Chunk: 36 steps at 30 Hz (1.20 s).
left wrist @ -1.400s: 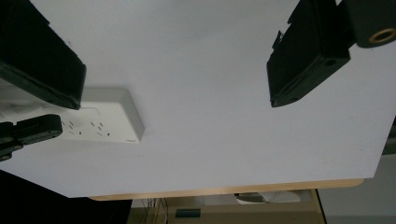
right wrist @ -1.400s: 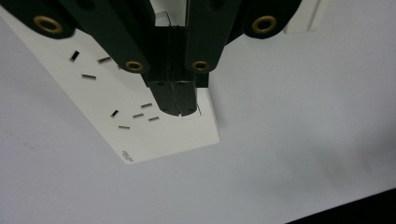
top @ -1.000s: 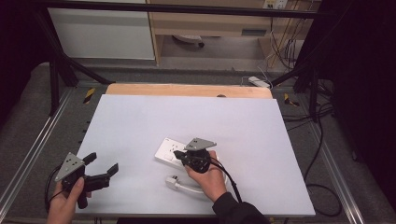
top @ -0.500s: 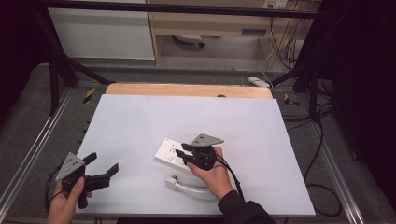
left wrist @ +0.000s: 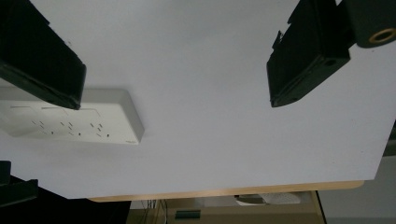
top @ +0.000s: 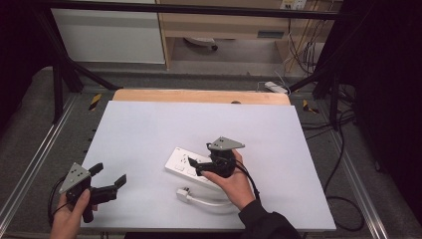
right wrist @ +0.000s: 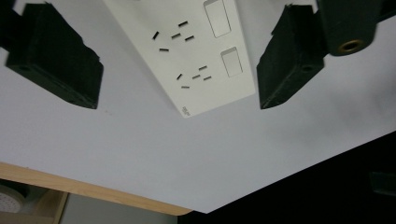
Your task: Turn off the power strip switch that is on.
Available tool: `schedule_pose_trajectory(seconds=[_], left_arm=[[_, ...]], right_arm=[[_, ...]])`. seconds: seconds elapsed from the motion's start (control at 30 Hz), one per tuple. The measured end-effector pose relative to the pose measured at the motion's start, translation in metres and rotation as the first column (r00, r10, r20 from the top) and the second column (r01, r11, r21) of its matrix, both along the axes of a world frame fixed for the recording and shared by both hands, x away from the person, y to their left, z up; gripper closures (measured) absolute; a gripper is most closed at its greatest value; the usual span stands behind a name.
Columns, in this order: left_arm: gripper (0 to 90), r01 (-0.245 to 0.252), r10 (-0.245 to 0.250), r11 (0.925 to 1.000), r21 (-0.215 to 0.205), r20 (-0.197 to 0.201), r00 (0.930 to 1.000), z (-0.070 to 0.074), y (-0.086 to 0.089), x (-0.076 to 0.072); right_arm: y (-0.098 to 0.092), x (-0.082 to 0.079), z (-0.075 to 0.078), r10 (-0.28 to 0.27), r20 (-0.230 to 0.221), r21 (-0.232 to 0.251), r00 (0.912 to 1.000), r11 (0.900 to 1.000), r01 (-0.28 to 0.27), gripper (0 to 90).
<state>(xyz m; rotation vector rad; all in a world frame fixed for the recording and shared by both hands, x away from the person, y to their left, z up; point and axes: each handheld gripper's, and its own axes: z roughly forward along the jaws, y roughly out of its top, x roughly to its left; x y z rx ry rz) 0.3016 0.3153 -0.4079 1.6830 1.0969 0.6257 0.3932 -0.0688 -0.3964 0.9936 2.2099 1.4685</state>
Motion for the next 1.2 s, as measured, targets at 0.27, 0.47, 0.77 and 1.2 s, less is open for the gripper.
schedule_pose_trajectory(seconds=[0.27, 0.47, 0.77, 1.2], left_arm=[[4.6, -0.001, 0.001, 1.0000, -0.001, 0.000, 1.0000, 0.000, 0.000, 0.000], [4.6, 0.000, 0.000, 1.0000, 0.000, 0.001, 1.0000, 0.000, 0.000, 0.000], [4.6, 0.000, 0.000, 1.0000, 0.002, 0.001, 1.0000, 0.000, 0.000, 0.000], [4.6, -0.004, 0.004, 1.0000, -0.001, 0.001, 1.0000, 0.000, 0.000, -0.001]], right_arm=[[-0.010, 0.002, 0.013, -0.014, 0.000, 0.035, 0.9999, 0.999, 0.015, 2.3], [-0.025, 0.001, 0.024, -0.029, 0.023, 0.057, 0.9993, 0.998, 0.028, 2.0], [-0.057, -0.001, 0.040, -0.088, 0.064, 0.078, 0.9941, 0.994, 0.083, 2.0], [-0.103, -0.009, 0.051, -0.180, 0.107, 0.111, 0.9778, 0.980, 0.168, 2.7]])
